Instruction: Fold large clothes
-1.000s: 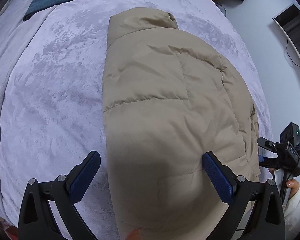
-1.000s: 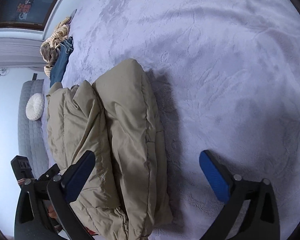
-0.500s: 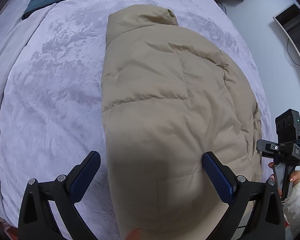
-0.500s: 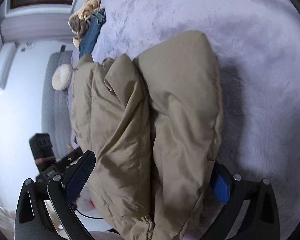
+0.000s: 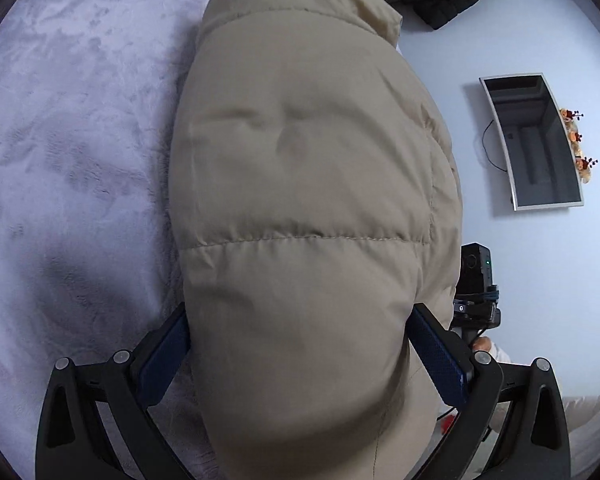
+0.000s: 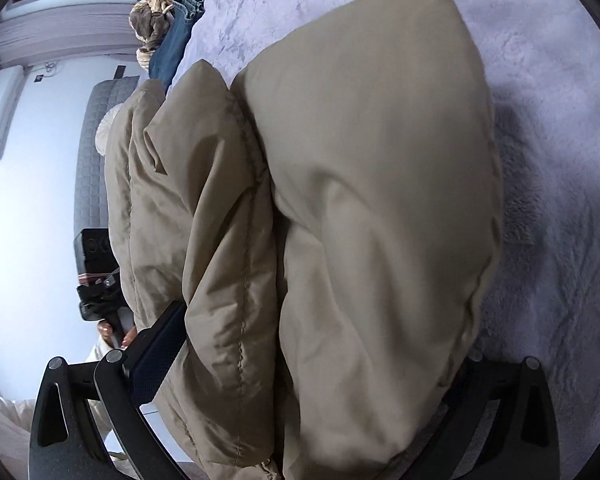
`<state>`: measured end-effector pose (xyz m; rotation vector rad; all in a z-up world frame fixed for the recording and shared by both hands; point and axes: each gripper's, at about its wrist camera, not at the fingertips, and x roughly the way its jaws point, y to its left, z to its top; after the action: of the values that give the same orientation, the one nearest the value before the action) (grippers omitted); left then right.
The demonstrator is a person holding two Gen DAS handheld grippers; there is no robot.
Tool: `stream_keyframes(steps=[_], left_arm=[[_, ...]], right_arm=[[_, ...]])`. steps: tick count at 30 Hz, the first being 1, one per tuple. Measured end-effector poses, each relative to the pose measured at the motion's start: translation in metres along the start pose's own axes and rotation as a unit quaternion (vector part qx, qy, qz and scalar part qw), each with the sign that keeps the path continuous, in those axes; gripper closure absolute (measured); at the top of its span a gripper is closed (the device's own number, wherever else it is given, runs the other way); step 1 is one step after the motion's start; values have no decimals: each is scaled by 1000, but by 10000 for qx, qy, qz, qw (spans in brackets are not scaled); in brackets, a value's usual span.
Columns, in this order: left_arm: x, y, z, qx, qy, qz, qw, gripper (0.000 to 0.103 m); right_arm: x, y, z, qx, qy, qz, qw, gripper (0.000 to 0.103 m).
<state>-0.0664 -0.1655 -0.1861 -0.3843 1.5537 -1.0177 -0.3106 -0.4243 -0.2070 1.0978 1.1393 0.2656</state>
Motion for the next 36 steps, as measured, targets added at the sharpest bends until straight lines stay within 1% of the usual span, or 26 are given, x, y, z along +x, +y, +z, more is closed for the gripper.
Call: stream_keyframes(steps=[3, 5, 7, 9, 14, 17, 19, 21, 23, 24, 25, 26, 28, 31, 33, 36], left_arm=[[7, 4, 2, -65, 17, -103, 9999, 0], [12, 3, 1, -102, 8, -29, 9999, 0], [15, -4, 2, -54, 8, 216, 9998, 0], [20, -17, 1, 64, -13, 594, 9982, 0], [26, -45, -3, 324, -212, 1406, 9893, 0], [25, -57, -7, 451, -297, 1695, 9840, 0], [24, -64, -9, 498, -320, 1804, 9818, 0], [21, -70, -10, 552, -330, 1881, 9800, 6], [19, -78, -12, 650, -350, 1945, 9781, 11], [18, -83, -11, 700, -361, 1973, 9772, 14], [18, -88, -12, 748, -371, 2000, 9762, 15], [17, -92, -13, 775, -375, 2017, 9757, 17], [15, -97, -15, 796, -384, 2034, 9751, 18], [6, -103, -16, 806, -430, 2010, 9753, 23], [-1, -107, -19, 820, -496, 1942, 9763, 25], [-18, -113, -20, 802, -615, 1858, 9774, 25]], right_arm=[[9, 1, 8, -24, 74, 128, 9999, 0], [15, 2, 12, -17, 114, 95, 9999, 0], [16, 2, 13, -6, 113, 73, 9999, 0], [17, 5, 12, -16, 77, 56, 10000, 0], [19, 10, 10, 98, 36, -42, 9999, 0], [20, 14, 10, 201, 17, -159, 9997, 0], [21, 18, 11, 229, 12, -202, 9995, 2], [20, 19, 10, 279, 14, -172, 9995, 10], [16, 21, 9, 282, -18, -171, 9995, 29], [14, 23, 8, 268, -33, -153, 9995, 33], [11, 24, 5, 251, -42, -152, 9996, 40], [9, 26, 4, 240, -50, -150, 9996, 45], [7, 29, 2, 251, -70, -113, 9996, 49], [11, 37, 3, 348, -125, 15, 9993, 52], [10, 43, 2, 347, -162, 146, 9992, 53], [8, 56, 1, 252, -177, 243, 9992, 53]])
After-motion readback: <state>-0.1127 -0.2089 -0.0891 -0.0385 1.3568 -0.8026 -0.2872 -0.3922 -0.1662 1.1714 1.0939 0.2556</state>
